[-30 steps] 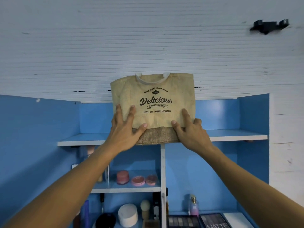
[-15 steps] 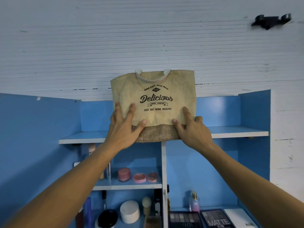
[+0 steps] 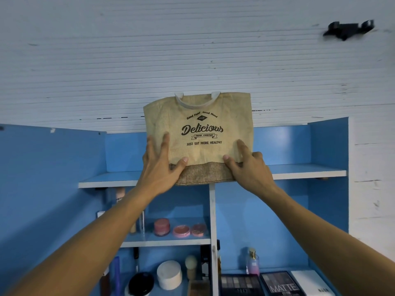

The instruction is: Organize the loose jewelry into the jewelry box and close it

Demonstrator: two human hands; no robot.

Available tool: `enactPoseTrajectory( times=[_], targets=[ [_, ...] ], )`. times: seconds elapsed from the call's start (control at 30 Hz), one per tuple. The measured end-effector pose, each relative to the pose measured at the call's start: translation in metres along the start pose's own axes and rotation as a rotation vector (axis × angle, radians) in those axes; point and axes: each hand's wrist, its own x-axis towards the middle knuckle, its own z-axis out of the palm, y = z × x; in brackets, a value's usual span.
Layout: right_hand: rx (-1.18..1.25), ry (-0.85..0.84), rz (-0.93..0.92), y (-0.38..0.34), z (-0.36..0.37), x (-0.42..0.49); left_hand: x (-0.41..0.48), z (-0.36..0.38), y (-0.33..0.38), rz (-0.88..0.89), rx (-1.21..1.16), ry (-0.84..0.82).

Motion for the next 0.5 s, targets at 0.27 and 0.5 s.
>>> enactPoseTrajectory(
  times=[0.27, 0.5],
  targets=[
    [0.046, -0.005, -0.012, 0.0052, -0.0002, 0.0023, 0.0035, 0.0041, -0.0078, -0.054, -0.082, 0.004],
    [0.036, -0.01, 0.0, 0.004, -0.0013, 0.0047, 0.0031, 0.0027, -0.0074, 0.053, -0.082, -0.002]
  ],
)
